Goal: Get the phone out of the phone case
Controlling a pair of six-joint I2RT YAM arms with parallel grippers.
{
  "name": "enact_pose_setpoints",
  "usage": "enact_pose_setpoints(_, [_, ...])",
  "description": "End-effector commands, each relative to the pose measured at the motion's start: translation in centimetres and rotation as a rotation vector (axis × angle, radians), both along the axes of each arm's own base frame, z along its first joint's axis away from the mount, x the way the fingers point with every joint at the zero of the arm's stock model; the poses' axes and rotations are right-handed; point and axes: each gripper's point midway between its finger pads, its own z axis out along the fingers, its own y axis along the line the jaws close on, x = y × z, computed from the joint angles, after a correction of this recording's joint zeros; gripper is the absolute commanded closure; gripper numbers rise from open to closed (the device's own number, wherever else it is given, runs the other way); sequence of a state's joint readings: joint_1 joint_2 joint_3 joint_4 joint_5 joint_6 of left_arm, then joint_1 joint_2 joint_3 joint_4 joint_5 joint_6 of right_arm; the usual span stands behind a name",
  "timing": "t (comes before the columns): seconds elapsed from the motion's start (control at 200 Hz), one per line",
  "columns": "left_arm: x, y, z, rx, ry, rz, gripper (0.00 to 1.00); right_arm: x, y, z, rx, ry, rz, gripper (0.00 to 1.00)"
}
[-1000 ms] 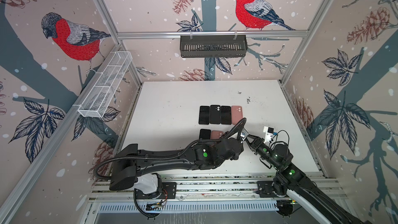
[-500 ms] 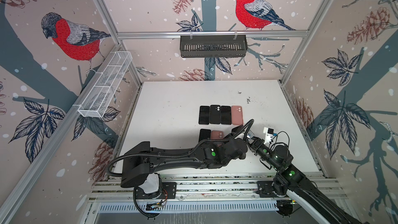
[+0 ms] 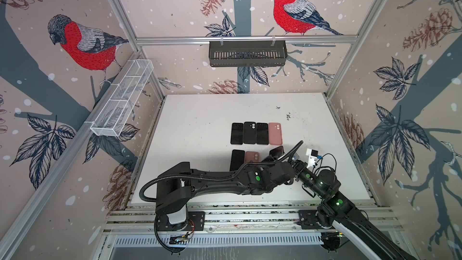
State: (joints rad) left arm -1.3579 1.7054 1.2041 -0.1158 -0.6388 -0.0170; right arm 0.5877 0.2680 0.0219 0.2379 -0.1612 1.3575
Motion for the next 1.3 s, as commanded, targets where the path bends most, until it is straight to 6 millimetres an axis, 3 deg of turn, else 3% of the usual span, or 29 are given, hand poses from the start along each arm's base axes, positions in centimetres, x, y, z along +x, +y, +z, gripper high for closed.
enact_pose_setpoints(0.0, [0.1, -0.2, 0.2, -0.001, -0.015, -0.009, 0.81, -0.1, 0.1, 1.4, 0.030, -0.055, 0.008, 1.00])
enact_pose_setpoints(0.29, [-0.3, -0.6, 0.4, -0.016, -0.012, -0.045, 0.93, -0.1, 0.0, 0.1, -0.007, -0.021, 0.003, 1.00])
enact_pose_setpoints(0.685, [-1.0, 0.1, 3.2, 0.006, -0.169, 0.015, 0.98, 0.8, -0.7, -2.8, -0.182, 0.064, -0.027, 1.00])
enact_pose_setpoints(1.111, [-3.6, 2.7, 7.5, -0.023, -0.360, 0.007, 0.99, 1.9, -3.0, -6.1, -0.304, 0.149, -0.082, 1.00])
enact_pose_setpoints(1.251, [-4.5, 3.4, 8.0, 0.005, -0.417, 0.005, 0.99, 2.1, -4.1, -6.5, -0.318, 0.174, -0.101, 1.00])
enact_pose_setpoints(1.296, [-4.6, 4.0, 7.0, 0.048, -0.433, 0.003, 0.99, 2.2, -4.5, -6.8, -0.326, 0.186, -0.107, 1.00])
